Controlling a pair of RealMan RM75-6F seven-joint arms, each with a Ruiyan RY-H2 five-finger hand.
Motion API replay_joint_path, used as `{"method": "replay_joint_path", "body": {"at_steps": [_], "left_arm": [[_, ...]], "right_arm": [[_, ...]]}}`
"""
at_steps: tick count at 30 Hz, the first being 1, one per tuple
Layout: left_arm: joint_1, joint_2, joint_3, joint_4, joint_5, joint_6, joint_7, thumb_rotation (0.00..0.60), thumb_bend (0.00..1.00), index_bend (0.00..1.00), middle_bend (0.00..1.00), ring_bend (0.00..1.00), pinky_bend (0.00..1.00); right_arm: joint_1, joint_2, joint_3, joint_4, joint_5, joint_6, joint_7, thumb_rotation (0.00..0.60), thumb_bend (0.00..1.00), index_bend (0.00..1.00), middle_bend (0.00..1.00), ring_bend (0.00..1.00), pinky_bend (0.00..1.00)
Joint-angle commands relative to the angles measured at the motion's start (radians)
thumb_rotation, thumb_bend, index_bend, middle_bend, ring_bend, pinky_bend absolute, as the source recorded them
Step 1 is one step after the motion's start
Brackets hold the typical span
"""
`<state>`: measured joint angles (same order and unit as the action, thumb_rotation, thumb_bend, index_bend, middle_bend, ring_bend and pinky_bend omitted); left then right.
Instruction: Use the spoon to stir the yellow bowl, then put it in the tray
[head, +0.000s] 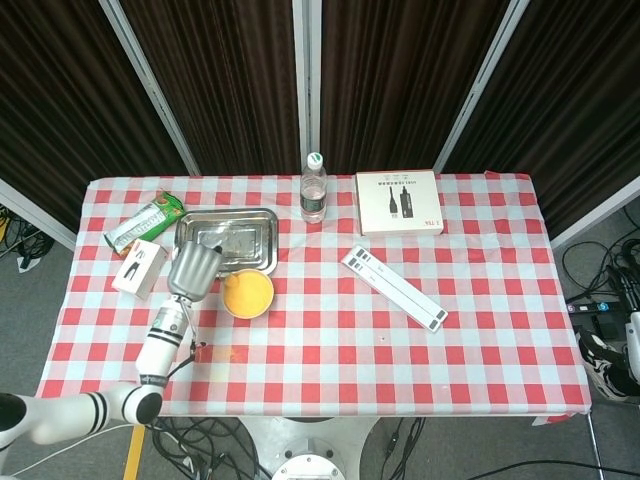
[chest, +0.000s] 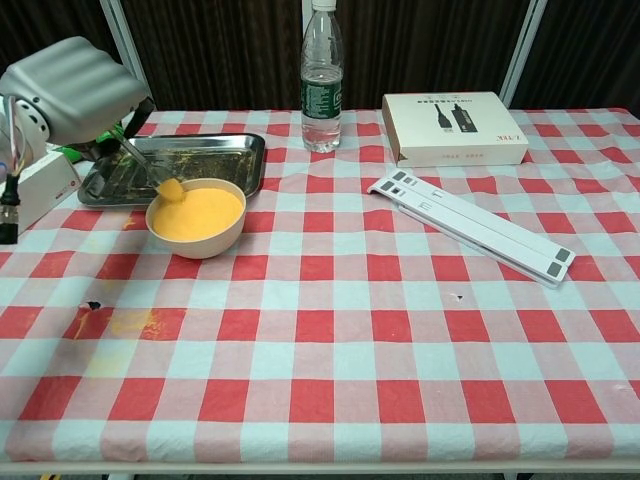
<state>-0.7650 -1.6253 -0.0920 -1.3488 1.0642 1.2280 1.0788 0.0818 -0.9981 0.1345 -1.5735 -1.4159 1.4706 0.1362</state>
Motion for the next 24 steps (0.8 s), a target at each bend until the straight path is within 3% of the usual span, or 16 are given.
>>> {"method": "replay_joint_path", "body": {"at_steps": [1,7,15,24], "left_arm": [[-0.009,-0.036,0.026,0.031,0.025,0.007,0.056,0.6,0.47,0.68,1.0,1.0,1.0],[-0.002,-0.082,0.041,0.068,0.03,-0.023,0.056,0.6,0.47,0.68,1.0,1.0,1.0],[0.01,-0.059,0.002,0.038,0.003,-0.086,-0.084,0.6,0.47,0.68,1.0,1.0,1.0],[0.021,0.005,-0.054,-0.049,-0.111,-0.172,-0.208,0.6,0.47,0.68,1.0,1.0,1.0]], "right_arm": [[-0.001,0.0,0.0,0.0,-0.001,0.001,0.001,0.6,0.13,0.08,0.13,0.0,0.1],[-0.004,-0.002,-0.003,0.005,0.001,0.002,0.006,0.6,0.13,0.08,0.13,0.0,0.1],[-0.005,-0.003,-0.002,0.01,0.001,0.001,0.014,0.6,0.13,0.08,0.13,0.0,0.1],[-0.004,-0.002,-0.003,0.008,-0.007,0.004,0.018,0.6,0.13,0.08,0.13,0.0,0.1]]}}
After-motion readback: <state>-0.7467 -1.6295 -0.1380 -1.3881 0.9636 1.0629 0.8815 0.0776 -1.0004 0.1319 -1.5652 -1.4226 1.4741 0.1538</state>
